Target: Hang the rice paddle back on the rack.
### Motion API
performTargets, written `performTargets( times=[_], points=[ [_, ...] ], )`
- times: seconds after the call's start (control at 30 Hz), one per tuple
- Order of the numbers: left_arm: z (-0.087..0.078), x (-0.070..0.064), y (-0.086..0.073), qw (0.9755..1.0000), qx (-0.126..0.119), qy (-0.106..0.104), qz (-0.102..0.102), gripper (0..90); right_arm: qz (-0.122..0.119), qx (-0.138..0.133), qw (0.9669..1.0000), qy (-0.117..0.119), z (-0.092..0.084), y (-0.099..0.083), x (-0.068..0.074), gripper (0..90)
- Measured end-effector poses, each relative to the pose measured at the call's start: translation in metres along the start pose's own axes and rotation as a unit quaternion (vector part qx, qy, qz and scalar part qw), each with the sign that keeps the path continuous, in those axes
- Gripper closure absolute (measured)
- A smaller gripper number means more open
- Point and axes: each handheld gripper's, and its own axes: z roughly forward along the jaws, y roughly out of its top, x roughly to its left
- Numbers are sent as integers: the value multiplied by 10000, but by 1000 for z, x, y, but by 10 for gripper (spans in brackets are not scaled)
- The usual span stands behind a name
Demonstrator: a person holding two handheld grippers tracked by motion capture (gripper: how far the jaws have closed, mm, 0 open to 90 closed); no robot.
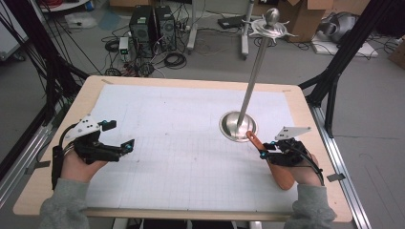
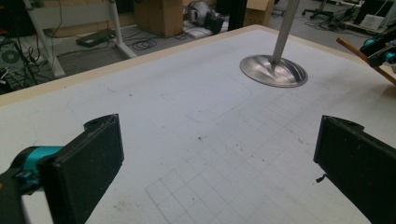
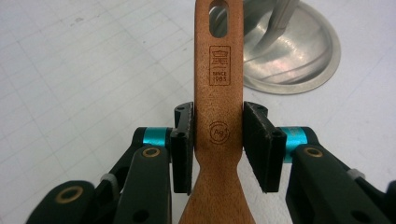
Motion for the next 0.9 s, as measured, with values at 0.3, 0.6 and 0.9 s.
performTargets(
  times=[0.3,0.6,0.9],
  points=[
    [0,0,0,10000,2,7,11,20,50,-298,9995,-76,-10,2,0,646],
    [0,0,0,10000,7,6,9,20,121,-611,9980,-112,-19,3,0,646],
    [0,0,0,10000,6,10,4,20,162,-890,9958,-105,-25,3,-1,646]
  ],
)
